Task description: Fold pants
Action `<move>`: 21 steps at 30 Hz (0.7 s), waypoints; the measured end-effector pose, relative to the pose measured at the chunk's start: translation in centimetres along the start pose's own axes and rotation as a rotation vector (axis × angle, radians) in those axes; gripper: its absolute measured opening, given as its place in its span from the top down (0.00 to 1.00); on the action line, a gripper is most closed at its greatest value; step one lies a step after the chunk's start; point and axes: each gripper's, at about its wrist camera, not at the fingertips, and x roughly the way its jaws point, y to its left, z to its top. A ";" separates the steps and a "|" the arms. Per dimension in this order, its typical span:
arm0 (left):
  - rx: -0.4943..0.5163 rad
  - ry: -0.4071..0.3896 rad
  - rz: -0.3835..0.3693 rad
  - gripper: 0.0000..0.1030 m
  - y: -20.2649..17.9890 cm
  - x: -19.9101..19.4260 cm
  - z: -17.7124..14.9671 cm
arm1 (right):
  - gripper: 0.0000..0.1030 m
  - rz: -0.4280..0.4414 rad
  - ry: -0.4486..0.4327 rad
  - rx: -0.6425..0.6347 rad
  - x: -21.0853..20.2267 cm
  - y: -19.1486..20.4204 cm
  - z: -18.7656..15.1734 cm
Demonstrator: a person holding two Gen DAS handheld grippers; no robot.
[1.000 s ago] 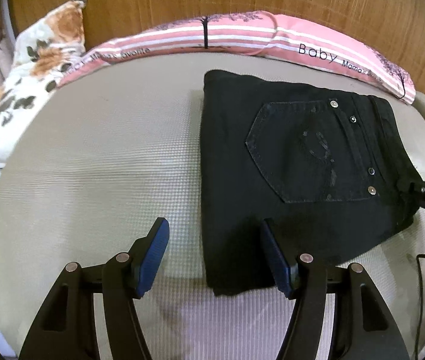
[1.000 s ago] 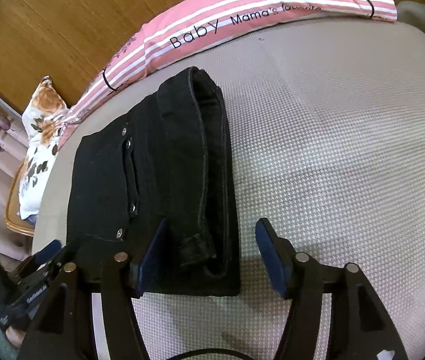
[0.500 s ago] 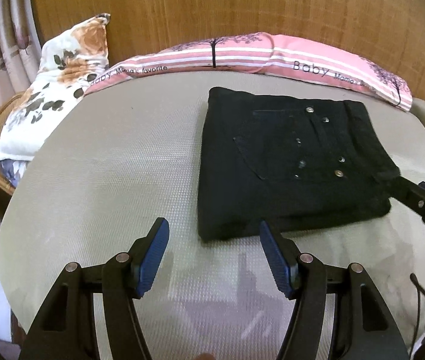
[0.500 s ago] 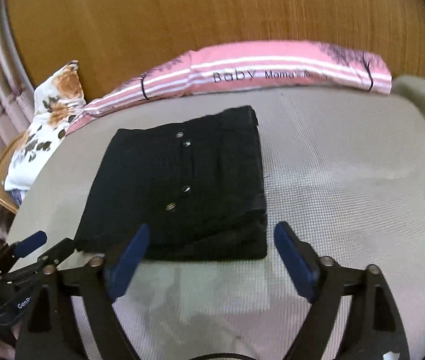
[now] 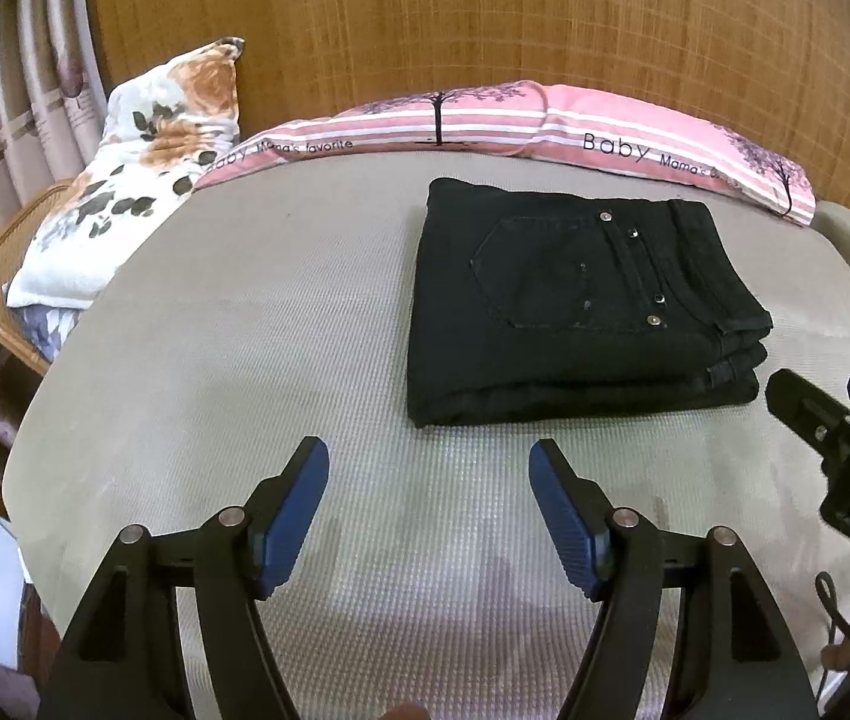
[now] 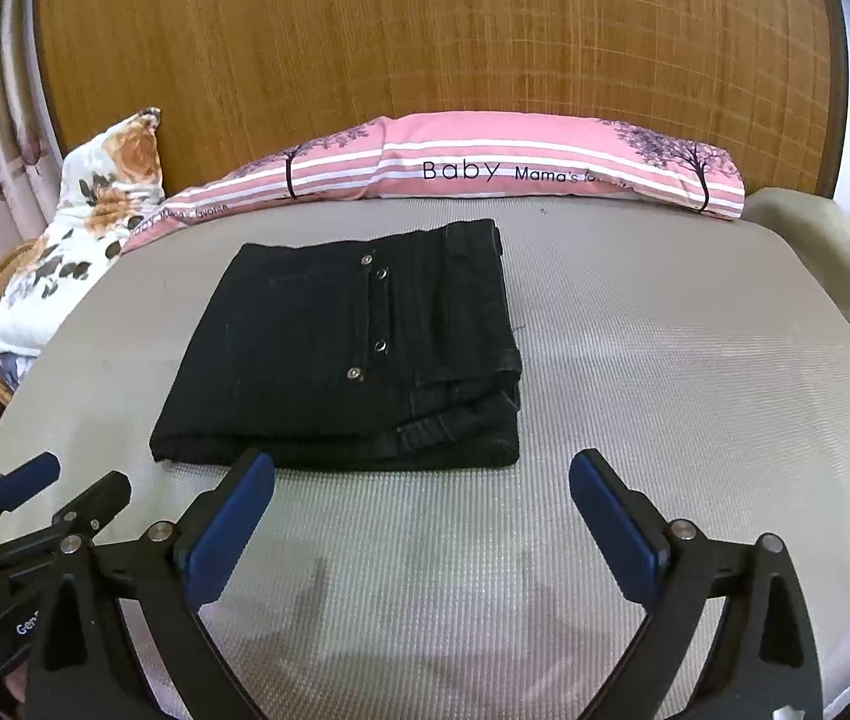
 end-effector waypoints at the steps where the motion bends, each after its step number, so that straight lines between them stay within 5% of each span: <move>1: 0.001 -0.002 0.005 0.32 -0.1 -0.1 -0.1 | 0.05 -0.008 0.001 -0.011 0.0 0.2 -0.1; 5: 0.009 -0.010 0.013 0.32 -0.4 -0.4 -0.3 | 0.04 -0.047 -0.005 -0.067 -0.4 1.0 -0.5; 21: 0.011 0.012 0.024 0.32 -0.5 0.0 -0.7 | 0.03 0.026 0.029 -0.035 -0.4 0.6 -0.8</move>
